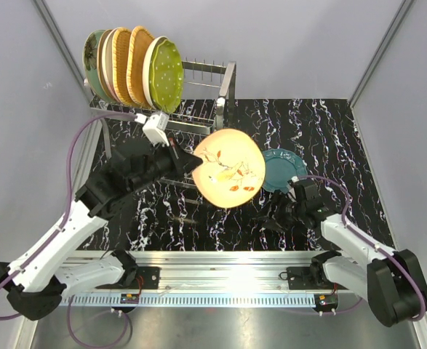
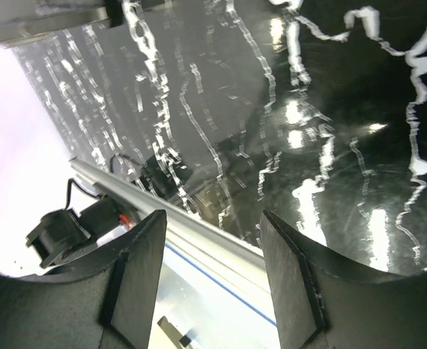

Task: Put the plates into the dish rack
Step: Insert the plate into the dish rack

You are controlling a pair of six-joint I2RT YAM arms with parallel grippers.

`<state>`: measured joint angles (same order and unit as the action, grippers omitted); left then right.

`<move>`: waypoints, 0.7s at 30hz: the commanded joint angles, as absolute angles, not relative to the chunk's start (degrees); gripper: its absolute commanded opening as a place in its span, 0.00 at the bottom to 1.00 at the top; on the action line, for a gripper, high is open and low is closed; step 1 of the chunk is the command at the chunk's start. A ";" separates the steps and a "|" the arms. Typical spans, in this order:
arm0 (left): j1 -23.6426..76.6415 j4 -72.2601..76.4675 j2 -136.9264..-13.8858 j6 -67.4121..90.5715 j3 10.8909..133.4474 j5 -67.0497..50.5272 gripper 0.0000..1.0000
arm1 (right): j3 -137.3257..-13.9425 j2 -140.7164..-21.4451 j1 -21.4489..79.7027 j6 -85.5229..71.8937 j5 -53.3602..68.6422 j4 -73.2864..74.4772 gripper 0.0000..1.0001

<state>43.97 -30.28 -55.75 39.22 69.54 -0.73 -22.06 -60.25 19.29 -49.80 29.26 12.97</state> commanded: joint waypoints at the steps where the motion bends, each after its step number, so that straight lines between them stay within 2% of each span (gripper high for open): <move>1: 41.14 -16.18 -56.16 43.50 77.42 -6.49 0.00 | -24.52 -58.71 19.77 -48.95 31.71 14.94 0.61; 9: 37.62 -9.94 -60.38 43.51 85.33 -10.72 0.00 | -28.83 -45.99 19.69 -50.18 26.46 23.03 0.62; 13: 36.74 -7.65 -61.43 41.49 88.15 -10.90 0.00 | -30.57 -47.02 19.69 -51.24 29.95 22.50 0.58; 16: 35.07 -6.60 -63.01 42.27 89.99 -11.68 0.00 | -38.54 -46.06 20.21 -49.23 29.80 27.59 0.56; 21: 30.86 -4.31 -65.83 44.82 90.18 -13.36 0.00 | -52.71 -40.96 20.21 -43.78 21.10 32.79 0.52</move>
<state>33.26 -17.78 -65.23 40.93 86.35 -11.09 -43.46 -44.49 19.62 -48.05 25.67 31.68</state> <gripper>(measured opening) 0.034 0.526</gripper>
